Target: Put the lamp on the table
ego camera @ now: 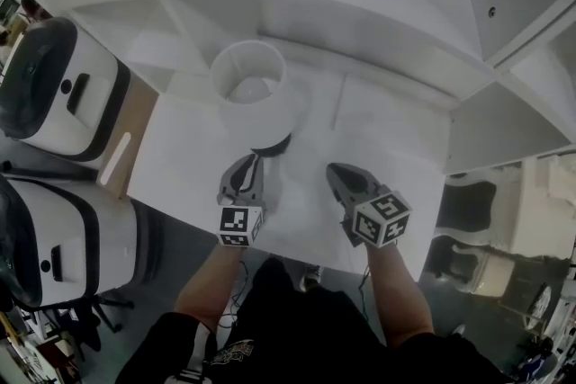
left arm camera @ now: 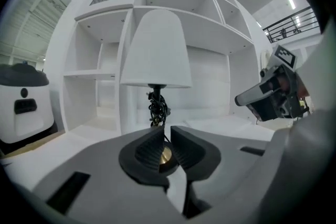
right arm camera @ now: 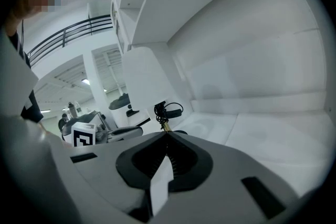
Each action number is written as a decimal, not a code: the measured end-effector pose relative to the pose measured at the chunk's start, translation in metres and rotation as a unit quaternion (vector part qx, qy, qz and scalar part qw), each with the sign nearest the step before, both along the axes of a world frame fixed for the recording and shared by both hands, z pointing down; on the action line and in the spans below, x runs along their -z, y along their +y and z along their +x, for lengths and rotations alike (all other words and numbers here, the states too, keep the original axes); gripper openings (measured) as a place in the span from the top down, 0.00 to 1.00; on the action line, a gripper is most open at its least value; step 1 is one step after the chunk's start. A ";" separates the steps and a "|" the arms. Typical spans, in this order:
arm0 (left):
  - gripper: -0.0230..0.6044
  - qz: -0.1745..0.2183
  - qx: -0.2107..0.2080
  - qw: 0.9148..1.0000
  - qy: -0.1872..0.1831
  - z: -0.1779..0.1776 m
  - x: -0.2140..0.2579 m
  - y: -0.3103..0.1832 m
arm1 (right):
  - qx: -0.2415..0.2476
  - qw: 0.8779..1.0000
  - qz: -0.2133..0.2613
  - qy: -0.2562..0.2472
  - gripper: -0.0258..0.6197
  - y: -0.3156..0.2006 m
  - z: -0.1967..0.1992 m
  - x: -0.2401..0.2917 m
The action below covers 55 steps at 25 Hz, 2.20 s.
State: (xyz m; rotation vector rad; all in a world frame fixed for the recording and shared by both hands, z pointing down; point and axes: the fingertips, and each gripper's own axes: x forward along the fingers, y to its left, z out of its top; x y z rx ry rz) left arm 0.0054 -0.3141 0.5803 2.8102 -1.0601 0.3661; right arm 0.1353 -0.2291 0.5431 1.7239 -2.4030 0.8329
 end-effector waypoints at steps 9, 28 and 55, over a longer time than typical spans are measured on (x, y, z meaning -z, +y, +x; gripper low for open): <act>0.95 -0.035 0.022 0.999 -0.012 -0.004 0.040 0.075 | 0.041 0.999 0.034 -0.001 0.92 0.043 0.002 0.025; 0.95 -0.102 0.043 0.994 -0.006 -0.056 0.063 0.195 | 0.100 0.995 0.026 -0.007 0.92 0.121 -0.047 0.024; 0.95 -0.118 -0.101 0.988 0.020 -0.175 0.066 0.228 | -0.035 0.999 0.019 0.013 0.92 0.189 -0.183 0.035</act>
